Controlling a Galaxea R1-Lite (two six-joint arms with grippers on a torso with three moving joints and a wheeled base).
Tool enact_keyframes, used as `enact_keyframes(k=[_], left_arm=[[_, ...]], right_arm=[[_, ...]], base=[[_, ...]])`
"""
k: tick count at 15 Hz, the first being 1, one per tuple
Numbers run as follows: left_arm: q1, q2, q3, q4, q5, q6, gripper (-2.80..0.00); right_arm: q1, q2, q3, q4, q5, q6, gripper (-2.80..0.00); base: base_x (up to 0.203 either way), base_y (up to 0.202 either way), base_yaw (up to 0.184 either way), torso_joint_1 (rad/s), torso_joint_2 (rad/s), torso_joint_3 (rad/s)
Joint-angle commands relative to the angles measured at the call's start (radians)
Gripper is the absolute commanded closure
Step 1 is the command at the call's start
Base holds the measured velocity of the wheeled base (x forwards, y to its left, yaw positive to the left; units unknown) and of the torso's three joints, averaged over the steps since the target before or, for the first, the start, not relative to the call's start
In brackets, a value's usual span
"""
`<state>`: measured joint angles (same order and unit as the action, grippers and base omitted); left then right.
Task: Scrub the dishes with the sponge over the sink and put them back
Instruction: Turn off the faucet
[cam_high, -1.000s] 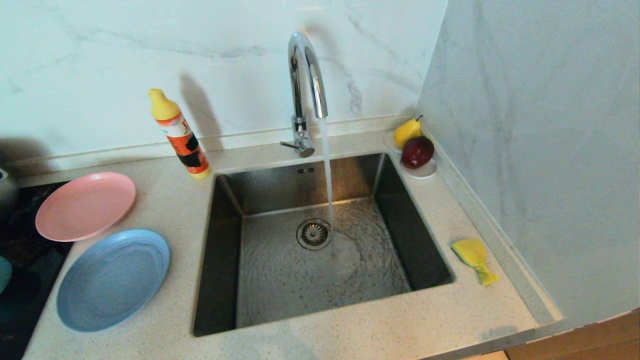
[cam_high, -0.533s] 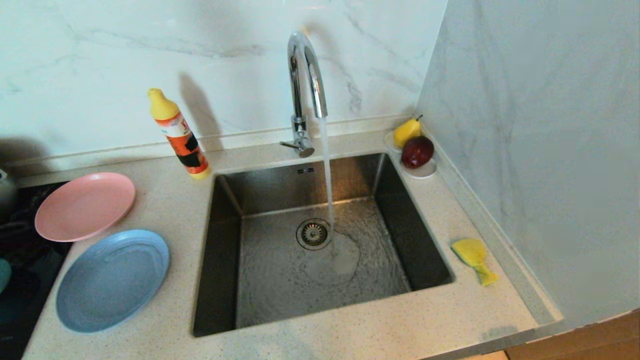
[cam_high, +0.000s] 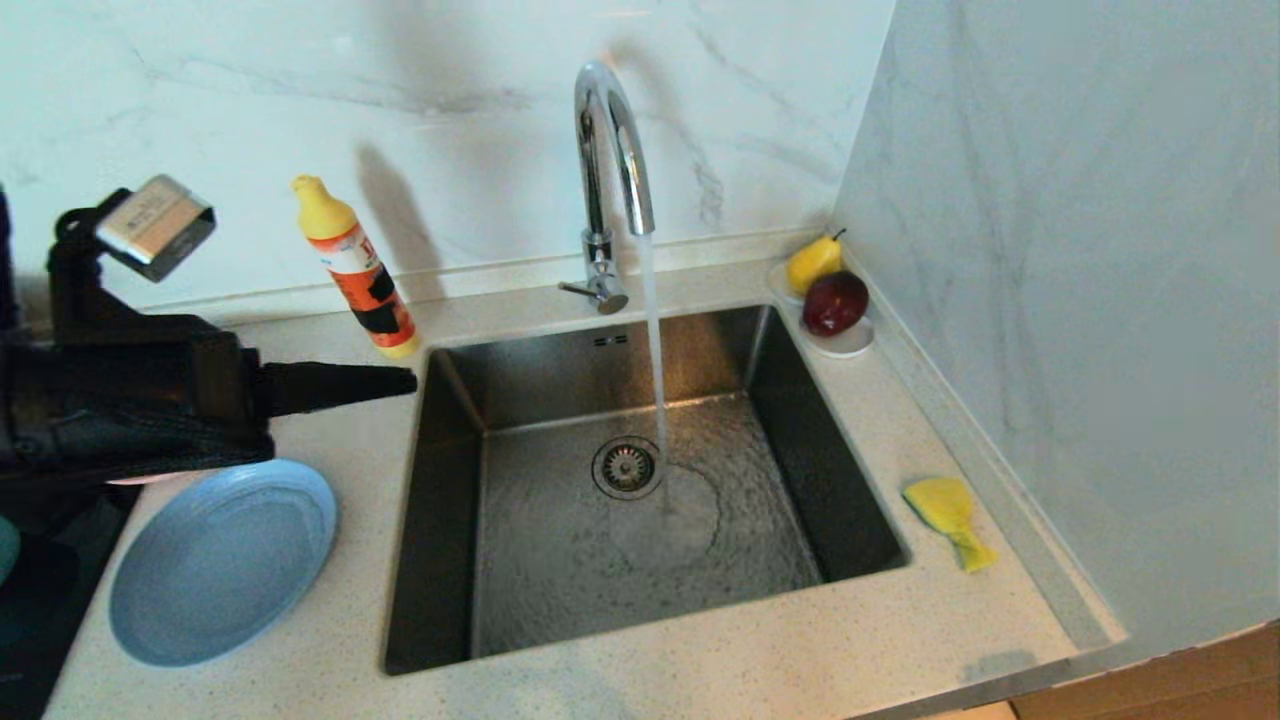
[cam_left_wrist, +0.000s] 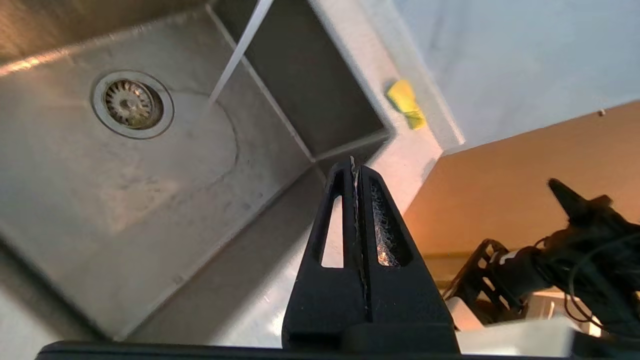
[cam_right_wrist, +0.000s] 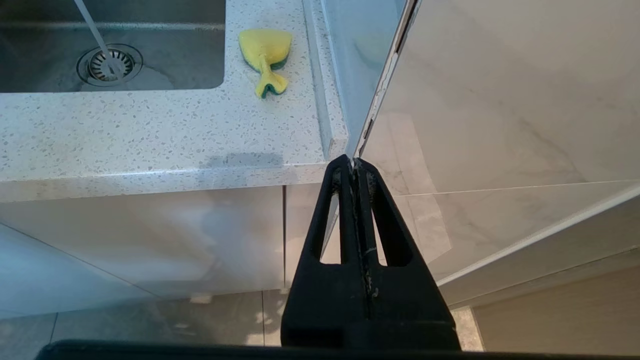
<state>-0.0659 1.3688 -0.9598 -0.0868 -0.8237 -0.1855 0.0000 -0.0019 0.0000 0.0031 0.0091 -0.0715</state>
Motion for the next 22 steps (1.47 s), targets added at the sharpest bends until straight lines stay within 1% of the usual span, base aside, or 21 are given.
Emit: enact_keyframes(k=[1, 3, 5, 6, 9, 10, 12, 15, 17, 18, 20, 22], left_arm=[[-0.010, 0.165, -0.001, -0.069, -0.008, -0.009, 0.00], [-0.014, 0.237, 0.005, -0.150, -0.009, -0.040, 0.00], [-0.026, 0.300, 0.007, -0.250, -0.009, -0.099, 0.00], [-0.033, 0.329, 0.008, -0.288, -0.008, -0.116, 0.00], [-0.041, 0.424, 0.015, -0.389, -0.009, -0.128, 0.00], [-0.042, 0.433, 0.018, -0.416, -0.012, -0.144, 0.00], [-0.046, 0.452, 0.014, -0.437, -0.013, -0.162, 0.00], [-0.054, 0.495, 0.013, -0.487, -0.013, -0.166, 0.00], [-0.054, 0.536, 0.001, -0.553, -0.011, -0.179, 0.00], [-0.054, 0.554, -0.013, -0.586, -0.010, -0.194, 0.00], [-0.054, 0.587, -0.059, -0.632, -0.005, -0.251, 0.00], [-0.054, 0.616, -0.111, -0.639, -0.003, -0.280, 0.00]], right_arm=[[0.000, 0.000, 0.000, 0.000, 0.000, -0.001, 0.00], [0.000, 0.000, 0.000, 0.000, 0.000, -0.001, 0.00], [0.000, 0.000, 0.000, 0.000, 0.000, -0.001, 0.00], [0.000, 0.000, 0.000, 0.000, 0.000, -0.001, 0.00], [0.000, 0.000, 0.000, 0.000, 0.000, -0.001, 0.00], [0.000, 0.000, 0.000, 0.000, 0.000, -0.001, 0.00], [0.000, 0.000, 0.000, 0.000, 0.000, -0.001, 0.00], [0.000, 0.000, 0.000, 0.000, 0.000, -0.001, 0.00], [0.000, 0.000, 0.000, 0.000, 0.000, -0.001, 0.00], [0.000, 0.000, 0.000, 0.000, 0.000, -0.001, 0.00], [0.000, 0.000, 0.000, 0.000, 0.000, -0.001, 0.00], [0.000, 0.000, 0.000, 0.000, 0.000, -0.001, 0.00]], base=[[0.000, 0.000, 0.000, 0.000, 0.00, 0.000], [0.000, 0.000, 0.000, 0.000, 0.00, 0.000], [0.000, 0.000, 0.000, 0.000, 0.00, 0.000], [0.000, 0.000, 0.000, 0.000, 0.00, 0.000], [0.000, 0.000, 0.000, 0.000, 0.00, 0.000], [0.000, 0.000, 0.000, 0.000, 0.00, 0.000], [0.000, 0.000, 0.000, 0.000, 0.00, 0.000], [0.000, 0.000, 0.000, 0.000, 0.00, 0.000], [0.000, 0.000, 0.000, 0.000, 0.00, 0.000], [0.000, 0.000, 0.000, 0.000, 0.00, 0.000], [0.000, 0.000, 0.000, 0.000, 0.00, 0.000], [0.000, 0.000, 0.000, 0.000, 0.00, 0.000]])
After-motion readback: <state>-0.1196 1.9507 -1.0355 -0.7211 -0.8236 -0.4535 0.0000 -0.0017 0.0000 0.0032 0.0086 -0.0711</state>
